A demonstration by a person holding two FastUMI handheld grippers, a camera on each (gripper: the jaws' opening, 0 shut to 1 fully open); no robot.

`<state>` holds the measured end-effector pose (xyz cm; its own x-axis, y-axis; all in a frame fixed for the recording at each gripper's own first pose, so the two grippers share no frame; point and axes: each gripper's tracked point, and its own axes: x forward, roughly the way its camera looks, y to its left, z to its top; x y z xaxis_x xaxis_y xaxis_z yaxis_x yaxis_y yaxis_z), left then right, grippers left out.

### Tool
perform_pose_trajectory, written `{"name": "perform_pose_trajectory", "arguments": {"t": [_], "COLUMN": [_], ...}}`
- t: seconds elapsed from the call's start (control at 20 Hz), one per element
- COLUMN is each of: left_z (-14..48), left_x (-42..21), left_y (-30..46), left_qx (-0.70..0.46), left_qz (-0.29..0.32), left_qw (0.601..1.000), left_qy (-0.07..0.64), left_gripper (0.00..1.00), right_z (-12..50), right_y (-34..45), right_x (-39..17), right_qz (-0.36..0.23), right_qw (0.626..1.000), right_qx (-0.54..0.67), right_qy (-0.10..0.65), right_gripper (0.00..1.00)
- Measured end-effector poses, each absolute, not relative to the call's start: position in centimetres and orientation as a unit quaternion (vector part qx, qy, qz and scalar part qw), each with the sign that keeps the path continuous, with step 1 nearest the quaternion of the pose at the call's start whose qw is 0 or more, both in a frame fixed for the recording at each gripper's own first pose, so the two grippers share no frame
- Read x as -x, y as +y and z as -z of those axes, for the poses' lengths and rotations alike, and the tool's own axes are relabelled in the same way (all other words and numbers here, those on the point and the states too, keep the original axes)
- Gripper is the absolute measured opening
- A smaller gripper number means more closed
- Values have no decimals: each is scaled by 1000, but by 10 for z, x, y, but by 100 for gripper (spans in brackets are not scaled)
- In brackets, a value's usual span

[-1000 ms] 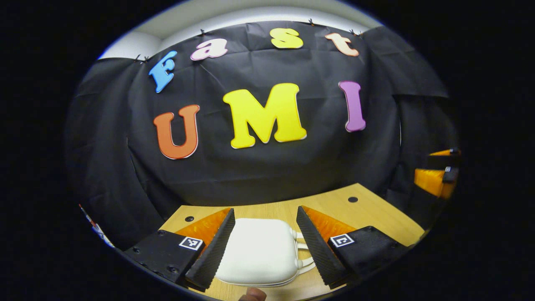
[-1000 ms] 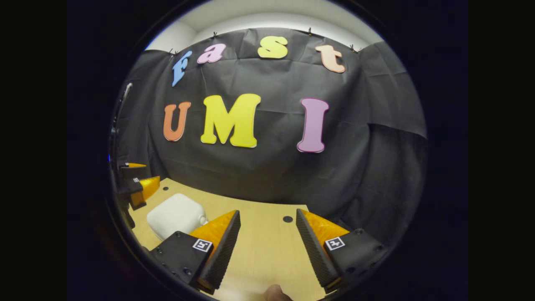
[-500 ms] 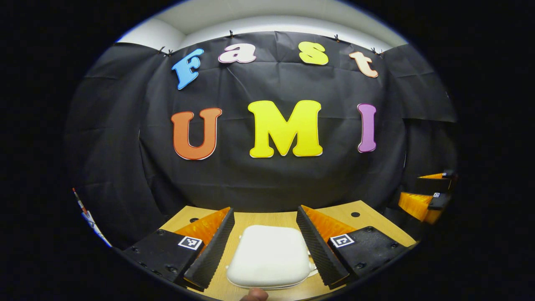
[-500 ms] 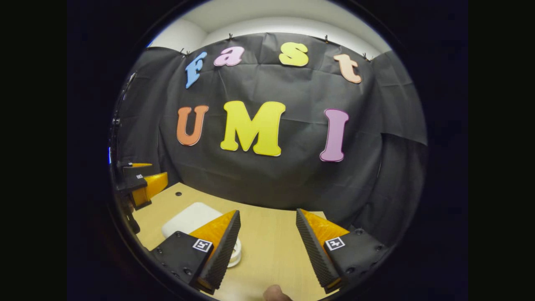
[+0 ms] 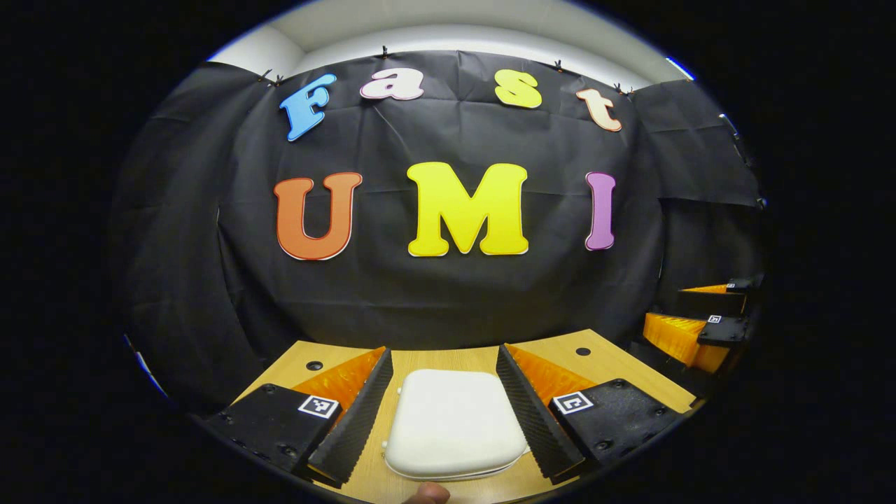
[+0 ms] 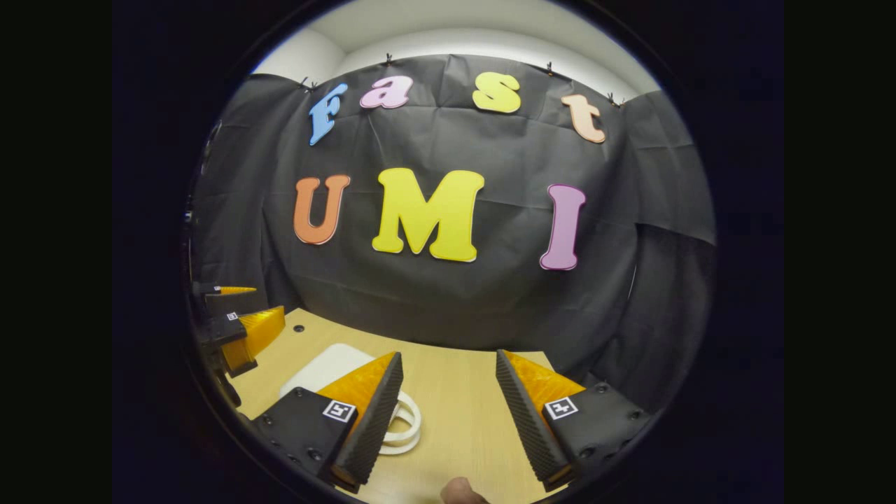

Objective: First open the suitcase, pack the skin care products into it, and then close the suitcase.

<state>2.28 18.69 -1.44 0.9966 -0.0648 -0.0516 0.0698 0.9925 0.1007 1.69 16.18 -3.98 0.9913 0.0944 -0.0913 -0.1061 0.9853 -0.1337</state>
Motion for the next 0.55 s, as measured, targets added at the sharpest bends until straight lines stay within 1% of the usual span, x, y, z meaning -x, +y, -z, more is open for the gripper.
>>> {"name": "perform_pose_trajectory", "arguments": {"t": [0.45,0.55], "left_z": [20,24], "left_x": [-22,-22], "left_y": [192,193], "left_qx": [-32,-32], "left_qz": [49,51], "left_qw": [998,997], "left_qy": [33,40], "left_gripper": [95,95], "right_z": [47,50], "right_y": [171,173], "right_x": [-7,-6], "right_qz": [-40,-40], "right_qw": [995,995], "right_qx": [71,69], "right_qy": [50,53], "right_gripper": [79,77]}}
